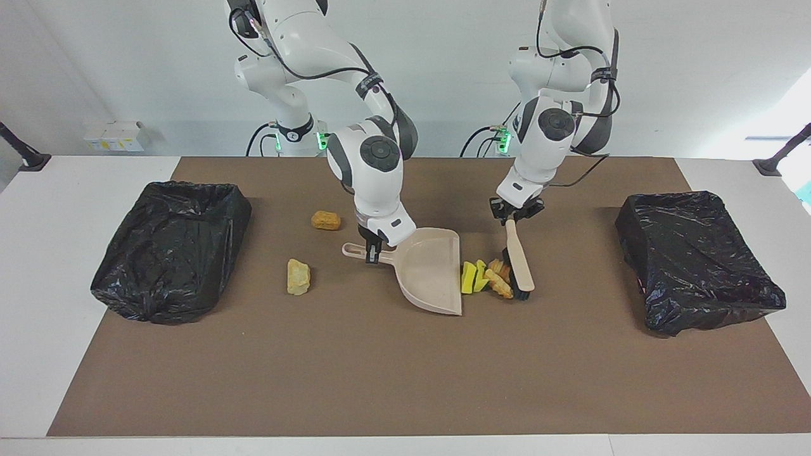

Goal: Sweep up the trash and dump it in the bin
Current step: 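Sweep the sponges with the brush while the right gripper holds the dustpan, then sweep the bread crusts with the brush into the dustpan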

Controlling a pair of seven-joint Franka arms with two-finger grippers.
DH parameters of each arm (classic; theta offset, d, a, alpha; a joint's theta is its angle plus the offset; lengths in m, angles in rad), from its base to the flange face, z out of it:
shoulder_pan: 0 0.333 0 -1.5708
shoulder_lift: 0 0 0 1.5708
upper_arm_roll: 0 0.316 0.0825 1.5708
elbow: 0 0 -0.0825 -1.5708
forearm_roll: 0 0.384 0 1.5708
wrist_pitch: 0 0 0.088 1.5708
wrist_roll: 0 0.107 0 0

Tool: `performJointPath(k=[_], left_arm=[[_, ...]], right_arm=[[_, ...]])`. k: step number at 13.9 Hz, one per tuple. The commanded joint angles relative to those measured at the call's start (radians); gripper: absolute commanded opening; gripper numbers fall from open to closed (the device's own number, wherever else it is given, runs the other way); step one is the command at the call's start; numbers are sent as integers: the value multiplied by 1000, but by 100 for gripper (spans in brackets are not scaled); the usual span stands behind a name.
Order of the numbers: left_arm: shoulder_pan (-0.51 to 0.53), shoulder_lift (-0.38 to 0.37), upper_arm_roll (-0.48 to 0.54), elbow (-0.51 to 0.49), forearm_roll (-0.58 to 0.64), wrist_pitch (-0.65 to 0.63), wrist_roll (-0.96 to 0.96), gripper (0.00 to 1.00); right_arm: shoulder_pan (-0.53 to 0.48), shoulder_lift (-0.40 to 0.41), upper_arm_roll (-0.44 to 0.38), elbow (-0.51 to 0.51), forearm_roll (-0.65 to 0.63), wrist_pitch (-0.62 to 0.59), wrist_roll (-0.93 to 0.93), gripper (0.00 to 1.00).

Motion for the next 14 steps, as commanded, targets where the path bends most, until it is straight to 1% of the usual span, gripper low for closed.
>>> performJointPath(k=[1, 5, 7, 8, 10, 11, 12, 13, 14], left_arm=[[-103, 25, 14, -5, -83, 40, 2, 0], [-161, 37, 9, 31, -104, 31, -3, 0], [-181, 26, 9, 52, -169, 23, -3, 0], [-178, 17, 9, 70, -173, 6, -4, 0], [-166, -21, 9, 110, -177, -69, -4, 0], [-154, -58, 23, 119, -179, -108, -6, 0], [-117, -94, 28, 126, -179, -176, -3, 0], [-79, -108, 25, 138, -173, -249, -3, 0], [-66, -112, 26, 133, -164, -297, -3, 0]], right_arm=[[2, 10, 4, -7, -22, 43, 6, 0], [41, 40, 4, -5, -21, 85, 75, 0], [40, 42, 4, -5, -22, 85, 75, 0], [40, 42, 4, -5, -21, 85, 75, 0], [40, 42, 4, -5, -21, 85, 75, 0], [40, 42, 4, -5, -22, 85, 75, 0], [37, 42, 4, -5, -21, 85, 75, 0], [37, 42, 4, -5, -22, 84, 75, 0], [37, 42, 4, -5, -22, 85, 73, 0]])
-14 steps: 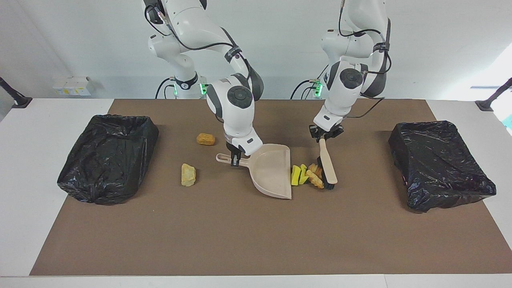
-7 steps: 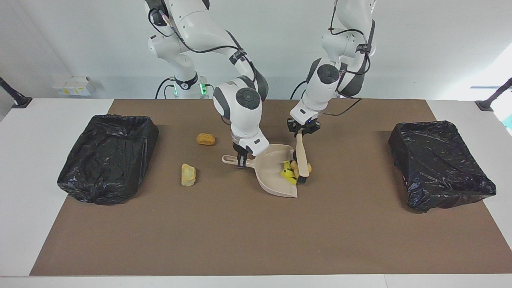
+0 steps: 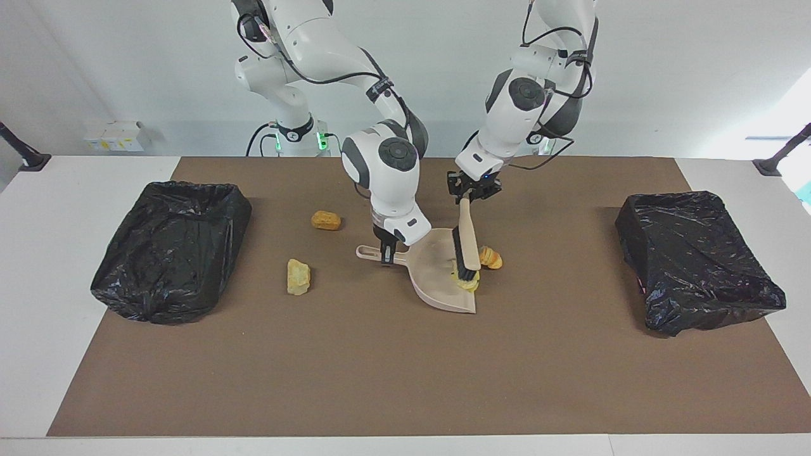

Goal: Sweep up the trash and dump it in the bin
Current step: 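Sweep the bread crusts with the brush into the dustpan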

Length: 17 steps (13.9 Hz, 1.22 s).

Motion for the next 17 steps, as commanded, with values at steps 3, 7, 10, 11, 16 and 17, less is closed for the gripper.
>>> performJointPath(k=[3, 7, 10, 11, 16, 17], left_arm=[[161, -74, 0, -69, -1, -137, 8, 0], [232, -45, 0, -192, -3, -35, -20, 0], [257, -34, -3, -258, -1, 70, -21, 0], [246, -34, -6, -258, -1, 72, -30, 0], [59, -39, -8, -249, -4, 101, -79, 0], [16, -39, -8, -247, -14, 118, -79, 0]], right_arm=[[-4, 18, 6, -4, -67, 29, 15, 0], [1, 16, 6, -2, -144, 33, 14, 0], [-4, 16, 6, -4, -155, 32, 3, 0], [-4, 16, 6, -5, -155, 24, 3, 0], [-14, 16, 6, -5, -161, 21, 3, 0], [-11, 15, 6, -5, -159, 20, 3, 0]])
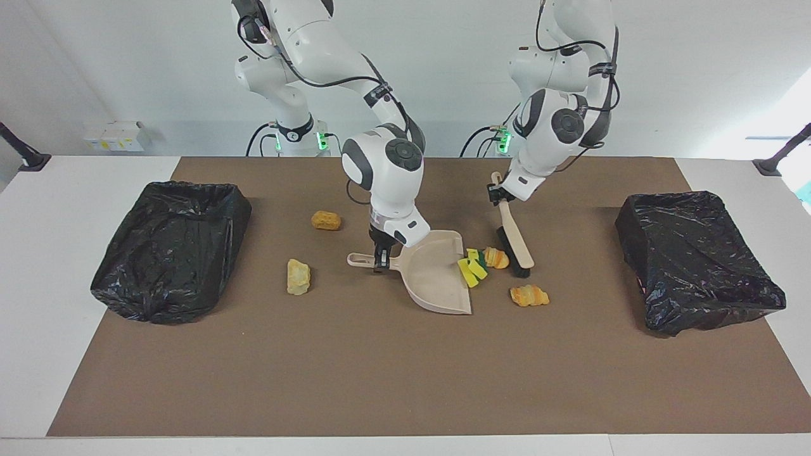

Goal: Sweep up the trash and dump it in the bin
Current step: 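Sweep the bread crusts with the brush into the dustpan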

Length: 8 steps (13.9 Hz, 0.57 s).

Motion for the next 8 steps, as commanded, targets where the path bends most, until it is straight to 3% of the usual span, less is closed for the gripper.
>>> performJointPath(k=[1, 4, 8], left_arm=[[-94, -20, 8, -9, -18, 55, -16, 0], [-151, -14, 8, 2, -53, 128, -25, 0], [-160, 52, 5, 105, -58, 133, -36, 0]], right_arm=[[-4, 5, 4, -7, -28, 8, 3, 0], [4, 2, 4, -7, -26, 3, 9, 0], [6, 2, 4, -4, -26, 3, 2, 0]])
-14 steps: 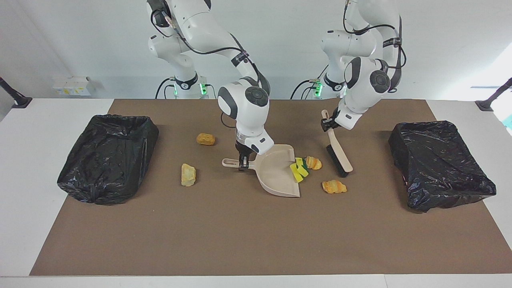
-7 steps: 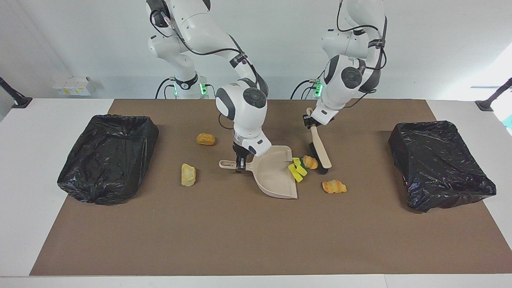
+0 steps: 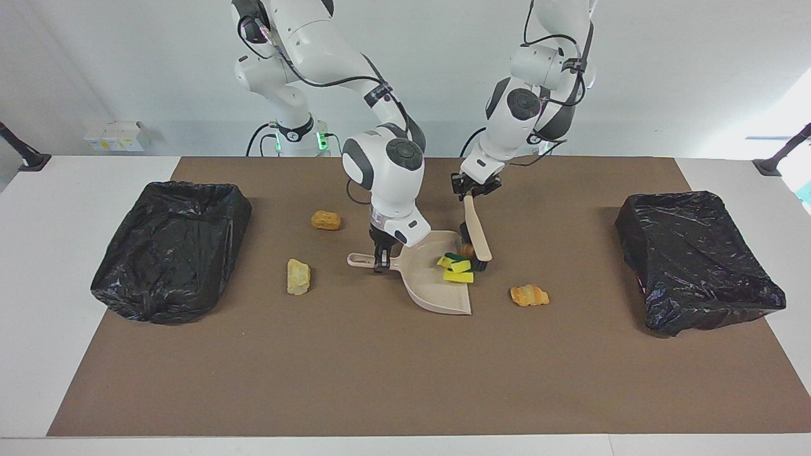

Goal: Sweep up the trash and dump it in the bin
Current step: 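Sweep the bread crusts with the brush into the dustpan, then sweep the remaining crusts with the brush into the dustpan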

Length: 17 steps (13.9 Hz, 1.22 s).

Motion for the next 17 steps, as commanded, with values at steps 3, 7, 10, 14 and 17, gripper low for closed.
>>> performJointPath(k=[3, 7, 10, 14, 17], left_arm=[[-16, 10, -1, 89, -20, -9, -72, 0], [54, -19, 10, 137, -16, -100, -112, 0], [192, -21, 11, 134, 10, -185, -76, 0], [317, 33, 11, 204, 246, -232, 113, 0], [322, 179, 11, 322, 367, -265, 204, 0]], right_arm=[[18, -2, 5, 2, -30, -50, -29, 0], [37, -7, 4, 13, -99, -99, -35, 0], [44, -8, 4, 16, -100, -125, -23, 0], [47, -13, 4, 21, -117, -161, -20, 0], [52, -14, 4, 21, -125, -178, -9, 0]])
